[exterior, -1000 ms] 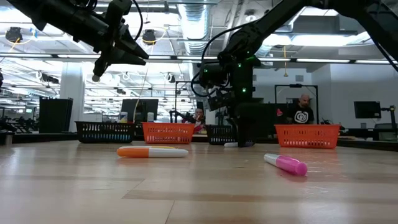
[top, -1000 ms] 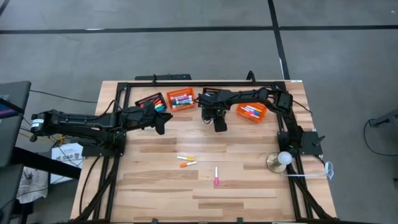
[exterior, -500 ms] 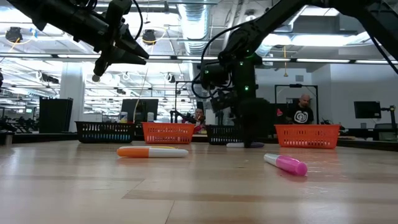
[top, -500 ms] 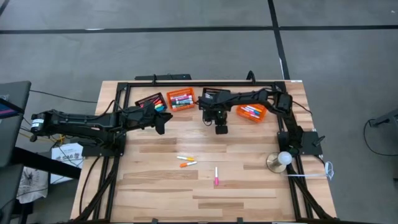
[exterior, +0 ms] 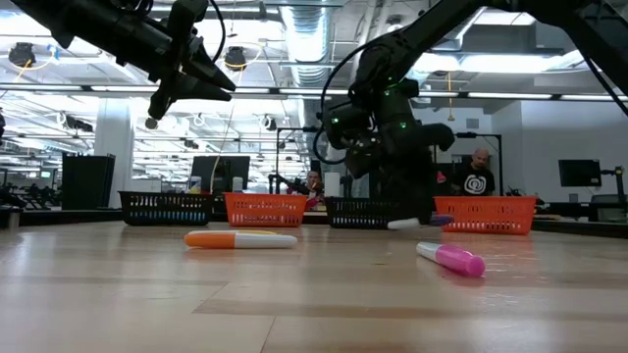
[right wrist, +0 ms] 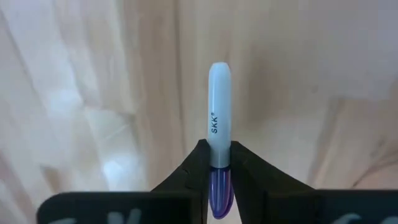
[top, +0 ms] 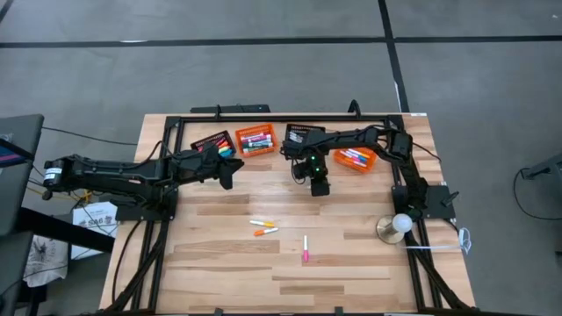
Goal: Pick & Place Markers
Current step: Put the purple small highlighter pen into the left orange bin
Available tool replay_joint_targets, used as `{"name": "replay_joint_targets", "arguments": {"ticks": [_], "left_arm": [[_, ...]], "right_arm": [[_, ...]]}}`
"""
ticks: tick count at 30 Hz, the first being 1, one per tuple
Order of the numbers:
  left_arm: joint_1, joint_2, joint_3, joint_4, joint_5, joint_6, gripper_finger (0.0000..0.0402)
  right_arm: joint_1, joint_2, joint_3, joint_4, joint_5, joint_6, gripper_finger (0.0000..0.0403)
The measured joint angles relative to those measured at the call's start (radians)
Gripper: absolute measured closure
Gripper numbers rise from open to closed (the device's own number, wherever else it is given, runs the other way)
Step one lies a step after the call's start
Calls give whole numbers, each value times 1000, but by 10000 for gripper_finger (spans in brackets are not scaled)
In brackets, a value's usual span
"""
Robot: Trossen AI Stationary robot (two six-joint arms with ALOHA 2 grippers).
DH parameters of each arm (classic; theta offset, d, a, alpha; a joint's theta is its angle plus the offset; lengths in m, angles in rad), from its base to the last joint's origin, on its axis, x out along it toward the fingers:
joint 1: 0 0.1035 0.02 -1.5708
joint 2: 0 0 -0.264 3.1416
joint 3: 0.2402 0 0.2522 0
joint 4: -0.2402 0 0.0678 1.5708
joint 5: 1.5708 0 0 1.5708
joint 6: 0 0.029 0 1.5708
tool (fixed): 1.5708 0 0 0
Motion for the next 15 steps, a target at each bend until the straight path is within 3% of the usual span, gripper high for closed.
{"name": "replay_joint_targets", "arguments": {"ticks": [15], "left_arm": [[0,0,0,9,0,-4,321]], "right_arm": [[-70,-47,2,-179,-41,-38,361]]}}
